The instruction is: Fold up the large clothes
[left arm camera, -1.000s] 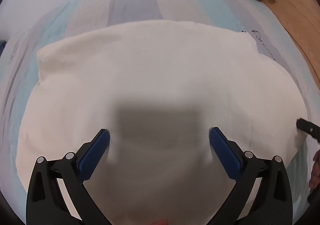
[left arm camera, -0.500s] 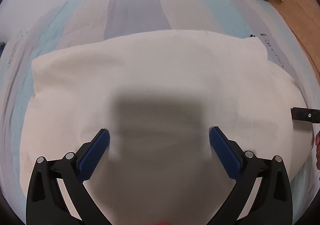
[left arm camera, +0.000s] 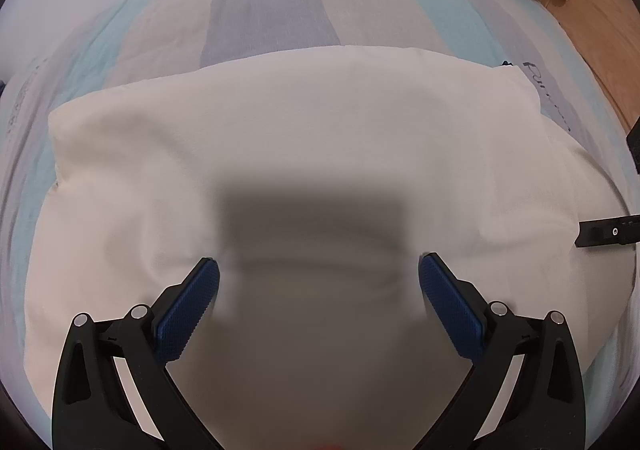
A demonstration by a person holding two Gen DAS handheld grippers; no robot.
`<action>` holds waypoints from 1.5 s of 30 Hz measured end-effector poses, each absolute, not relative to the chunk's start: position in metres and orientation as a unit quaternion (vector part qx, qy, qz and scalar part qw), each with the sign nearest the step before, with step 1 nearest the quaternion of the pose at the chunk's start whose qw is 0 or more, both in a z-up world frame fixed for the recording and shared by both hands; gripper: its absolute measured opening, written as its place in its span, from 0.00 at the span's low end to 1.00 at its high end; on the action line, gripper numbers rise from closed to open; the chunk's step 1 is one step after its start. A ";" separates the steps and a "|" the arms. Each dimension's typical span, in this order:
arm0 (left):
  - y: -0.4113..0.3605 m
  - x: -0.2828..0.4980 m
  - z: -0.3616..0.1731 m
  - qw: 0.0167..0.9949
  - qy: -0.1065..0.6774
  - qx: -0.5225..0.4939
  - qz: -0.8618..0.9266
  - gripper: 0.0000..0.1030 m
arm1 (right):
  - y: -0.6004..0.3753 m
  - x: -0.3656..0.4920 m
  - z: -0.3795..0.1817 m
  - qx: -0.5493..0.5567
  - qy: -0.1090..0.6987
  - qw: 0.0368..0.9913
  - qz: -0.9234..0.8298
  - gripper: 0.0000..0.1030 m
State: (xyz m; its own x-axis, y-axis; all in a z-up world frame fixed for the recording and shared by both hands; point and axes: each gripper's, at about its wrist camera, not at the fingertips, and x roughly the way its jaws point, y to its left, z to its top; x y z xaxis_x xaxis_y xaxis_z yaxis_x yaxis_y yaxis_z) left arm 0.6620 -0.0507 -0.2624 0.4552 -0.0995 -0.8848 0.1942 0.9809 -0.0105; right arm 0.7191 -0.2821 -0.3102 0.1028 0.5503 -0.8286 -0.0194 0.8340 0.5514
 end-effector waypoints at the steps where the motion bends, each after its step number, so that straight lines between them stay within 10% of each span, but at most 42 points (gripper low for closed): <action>1: -0.051 0.662 -0.263 0.852 0.514 0.046 -0.086 0.96 | -0.281 0.719 -0.306 0.204 0.637 0.715 0.205 0.47; 8: -0.051 0.662 -0.265 0.854 0.511 0.046 -0.084 0.96 | -0.260 0.720 -0.282 0.184 0.628 0.728 0.205 0.28; 14: -0.053 0.661 -0.266 0.856 0.508 0.050 -0.080 0.96 | -0.275 0.724 -0.317 0.254 0.673 0.675 0.164 0.54; 23: -0.052 0.661 -0.267 0.857 0.507 0.050 -0.080 0.96 | -0.255 0.718 -0.294 0.226 0.657 0.698 0.175 0.20; 45: -0.048 0.664 -0.266 0.855 0.511 0.036 -0.081 0.96 | -0.177 0.705 -0.187 0.064 0.648 0.742 0.159 0.16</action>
